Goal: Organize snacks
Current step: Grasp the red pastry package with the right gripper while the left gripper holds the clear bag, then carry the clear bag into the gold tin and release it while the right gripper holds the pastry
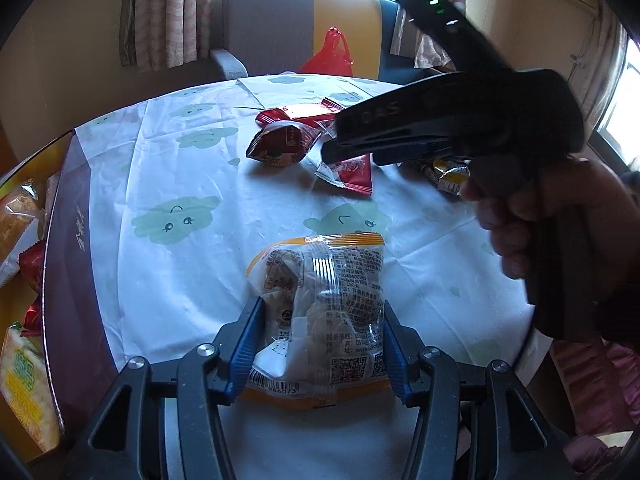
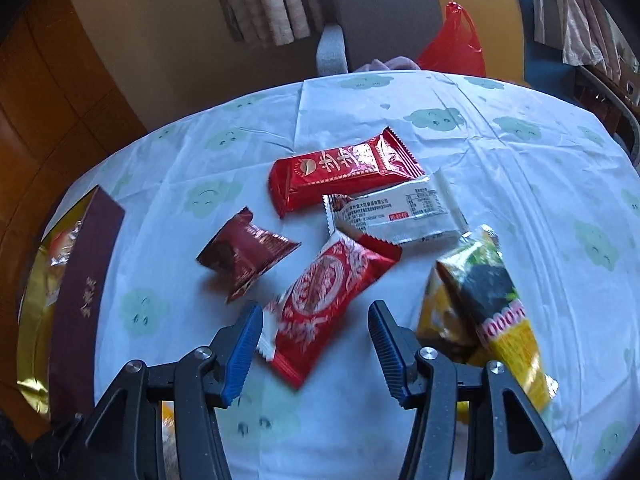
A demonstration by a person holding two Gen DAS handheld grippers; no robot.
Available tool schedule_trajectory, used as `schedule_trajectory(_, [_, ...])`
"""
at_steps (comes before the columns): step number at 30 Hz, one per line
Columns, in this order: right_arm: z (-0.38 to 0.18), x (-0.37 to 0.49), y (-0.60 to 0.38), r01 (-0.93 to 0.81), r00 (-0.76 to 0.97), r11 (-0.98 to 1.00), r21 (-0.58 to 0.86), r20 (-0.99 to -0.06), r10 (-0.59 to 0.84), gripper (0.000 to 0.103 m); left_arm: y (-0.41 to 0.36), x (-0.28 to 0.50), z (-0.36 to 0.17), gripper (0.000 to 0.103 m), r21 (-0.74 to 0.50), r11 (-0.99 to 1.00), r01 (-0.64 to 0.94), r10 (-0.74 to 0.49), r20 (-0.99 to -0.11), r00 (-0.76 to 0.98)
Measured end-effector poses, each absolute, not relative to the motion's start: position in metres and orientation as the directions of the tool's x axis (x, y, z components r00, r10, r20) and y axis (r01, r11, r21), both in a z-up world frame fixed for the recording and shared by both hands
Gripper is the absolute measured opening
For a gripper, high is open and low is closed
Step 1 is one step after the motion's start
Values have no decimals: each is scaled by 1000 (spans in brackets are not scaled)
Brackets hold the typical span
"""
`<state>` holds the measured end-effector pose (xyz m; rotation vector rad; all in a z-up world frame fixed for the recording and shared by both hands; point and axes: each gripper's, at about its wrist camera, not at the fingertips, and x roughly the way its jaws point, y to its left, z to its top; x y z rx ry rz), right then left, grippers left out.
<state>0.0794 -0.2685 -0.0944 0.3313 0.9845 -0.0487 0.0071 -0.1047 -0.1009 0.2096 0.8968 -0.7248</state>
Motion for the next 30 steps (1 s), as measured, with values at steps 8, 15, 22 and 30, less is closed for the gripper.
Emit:
schedule_trajectory(8, [-89,80,-265,120,554,975,186,-828,90,25,-105,5,-101,56,-113,746,656,-481,-772,415])
schedule_trajectory(15, [-92,11,-280,47,472,940,338,-837,278,25,-106,4,-101,56,-112,752,650,-477,-773,419])
schedule_trajectory(22, [-101,-28,-286,76,538,921,382,-793,285,25,-110,5,-100,56,-87,759,645,-450,-786,424])
schedule_trajectory(30, [-102,-37,-272,53,594,955,293,-777,206,26,-113,1,-96,51,-52,770,636,-412,-802,433])
